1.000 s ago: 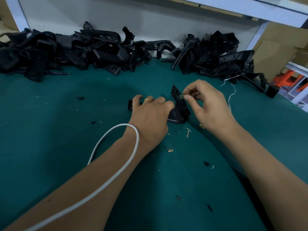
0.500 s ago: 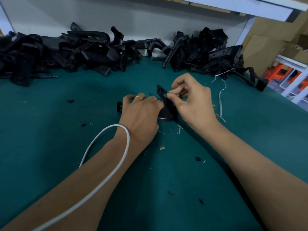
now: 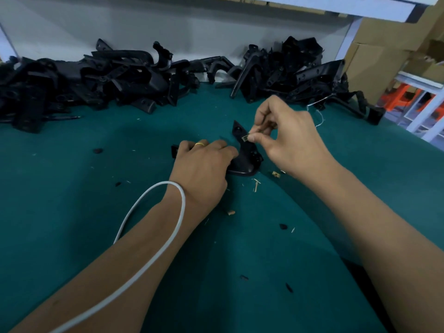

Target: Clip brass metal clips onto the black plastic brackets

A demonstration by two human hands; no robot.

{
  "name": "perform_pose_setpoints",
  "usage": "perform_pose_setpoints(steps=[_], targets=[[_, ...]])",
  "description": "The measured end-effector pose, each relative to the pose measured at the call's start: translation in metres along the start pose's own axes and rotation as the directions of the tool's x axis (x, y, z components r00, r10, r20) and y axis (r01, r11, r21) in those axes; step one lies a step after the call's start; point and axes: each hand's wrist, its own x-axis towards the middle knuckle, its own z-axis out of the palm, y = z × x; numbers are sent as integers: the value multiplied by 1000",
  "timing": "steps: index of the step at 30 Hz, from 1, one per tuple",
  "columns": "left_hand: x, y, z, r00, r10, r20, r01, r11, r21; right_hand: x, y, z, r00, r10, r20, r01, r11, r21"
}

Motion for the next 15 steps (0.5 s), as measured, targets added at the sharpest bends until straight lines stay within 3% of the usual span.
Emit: perform_pose_setpoints(steps=[4,9,13,15], targets=[[1,-1,-2,999,23,26,-22,999,-38,4,-7,5,1000,-7,25,9,997,-76],[0,1,0,999,-33,22,33,999,9,-2,20,5,989,130,-66,-119,981,153],[0,-11,0,981,-193,3,192,977,93,-3,73,-17,927,284,-246,-278,959,57],[-1,-13,0,971,-238,6,236,965,113,-5,94,-23,901,372,-224,-388,921,-29]])
